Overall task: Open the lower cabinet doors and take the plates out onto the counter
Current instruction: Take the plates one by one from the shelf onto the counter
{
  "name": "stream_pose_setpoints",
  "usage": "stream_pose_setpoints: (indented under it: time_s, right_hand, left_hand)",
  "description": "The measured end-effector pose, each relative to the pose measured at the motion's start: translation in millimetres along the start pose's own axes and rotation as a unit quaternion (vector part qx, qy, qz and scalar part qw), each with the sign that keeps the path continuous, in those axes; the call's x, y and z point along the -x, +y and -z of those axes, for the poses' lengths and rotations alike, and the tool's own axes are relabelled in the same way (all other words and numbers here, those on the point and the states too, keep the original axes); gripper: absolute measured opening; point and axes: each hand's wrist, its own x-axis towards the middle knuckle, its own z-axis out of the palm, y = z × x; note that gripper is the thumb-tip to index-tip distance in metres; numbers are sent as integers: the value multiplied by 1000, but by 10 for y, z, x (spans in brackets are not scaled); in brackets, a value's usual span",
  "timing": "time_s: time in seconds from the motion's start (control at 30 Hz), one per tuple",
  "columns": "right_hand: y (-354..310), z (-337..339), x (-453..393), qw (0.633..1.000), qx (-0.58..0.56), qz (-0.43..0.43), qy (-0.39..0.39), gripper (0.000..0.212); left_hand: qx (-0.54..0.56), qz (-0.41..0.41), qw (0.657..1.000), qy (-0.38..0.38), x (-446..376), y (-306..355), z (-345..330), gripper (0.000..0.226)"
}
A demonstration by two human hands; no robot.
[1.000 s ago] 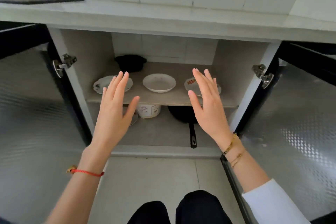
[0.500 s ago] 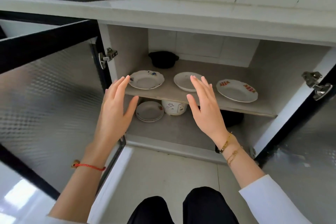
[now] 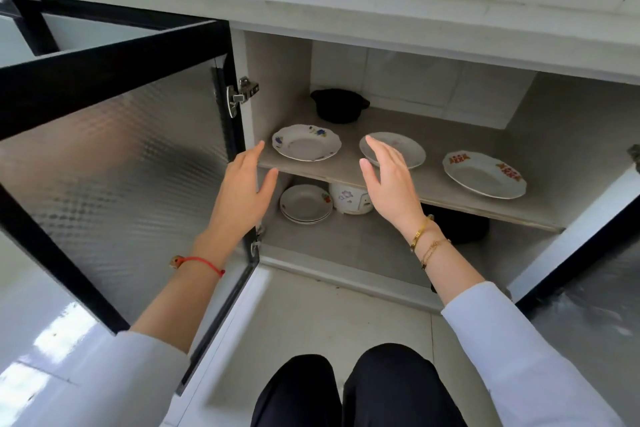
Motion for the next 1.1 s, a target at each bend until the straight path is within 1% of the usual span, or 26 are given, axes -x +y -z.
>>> stream_pose_setpoints:
  time_s: [0.17, 0.37, 0.43, 0.53, 0.67, 0.77, 0.9, 1.1]
  right_hand:
    - [93, -336, -339, 999, -11, -27, -29, 47]
    - [396, -822, -891, 996, -24, -66, -63, 45]
    - [528, -975, -1088, 993, -24, -89, -71, 45]
    - [720, -1186, -1359, 986, -13, -130, -106, 49]
    - [928, -1418, -1642, 980, 7, -151, -131, 50]
    - [1022, -1548, -1769, 974, -3, -171, -147, 47]
    - [1117, -1684, -1819, 966, -10, -193, -173, 45]
    - [1228, -1771, -1825, 957, -36, -226, -179, 41]
  left_hand:
    - [10, 47, 999, -18, -344, -152, -222, 54]
    - [38, 118, 991, -42, -977, -440, -631, 51]
    - [36, 128, 989, -59, -1203, -569, -803, 45]
    - [44, 146, 986, -71, -1467, -730, -1040, 36]
    - [62, 175, 980, -69, -1687, -894, -1282, 38]
    - [66, 189, 977, -70, -1774, -990, -1389, 41]
    - [58, 181, 979, -74, -1850, -1078, -1478, 42]
    - [44, 194, 976, -84, -1916, -1138, -1549, 40]
